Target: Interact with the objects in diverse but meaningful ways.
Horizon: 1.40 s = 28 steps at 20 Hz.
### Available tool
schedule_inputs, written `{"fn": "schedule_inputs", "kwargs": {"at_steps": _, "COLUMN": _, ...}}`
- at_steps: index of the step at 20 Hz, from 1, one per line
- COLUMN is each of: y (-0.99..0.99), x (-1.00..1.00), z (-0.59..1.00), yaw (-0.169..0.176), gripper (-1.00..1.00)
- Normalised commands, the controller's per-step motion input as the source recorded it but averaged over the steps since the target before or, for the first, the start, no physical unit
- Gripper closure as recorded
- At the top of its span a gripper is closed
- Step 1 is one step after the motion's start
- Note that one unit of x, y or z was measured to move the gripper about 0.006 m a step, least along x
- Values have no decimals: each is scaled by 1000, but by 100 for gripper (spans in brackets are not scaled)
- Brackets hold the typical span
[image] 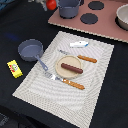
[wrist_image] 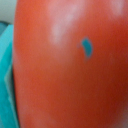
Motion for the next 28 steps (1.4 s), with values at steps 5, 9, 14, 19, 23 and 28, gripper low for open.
{"fn": "schedule_inputs", "kwargs": {"at_steps": 5, "y": 611, "x": 780, "z": 696, "yaw": 0, "gripper": 100}}
{"fn": "schedule_inputs", "kwargs": {"at_steps": 9, "y": 580, "x": 791, "z": 501, "yaw": 0, "gripper": 100}}
{"fn": "schedule_inputs", "kwargs": {"at_steps": 14, "y": 594, "x": 722, "z": 135, "yaw": 0, "gripper": 100}}
{"fn": "schedule_inputs", "kwargs": {"at_steps": 19, "y": 609, "x": 569, "z": -16, "yaw": 0, "gripper": 100}}
{"fn": "schedule_inputs", "kwargs": {"at_steps": 23, "y": 611, "x": 344, "z": -81, "yaw": 0, "gripper": 100}}
{"fn": "schedule_inputs", "kwargs": {"at_steps": 28, "y": 436, "x": 35, "z": -92, "yaw": 0, "gripper": 100}}
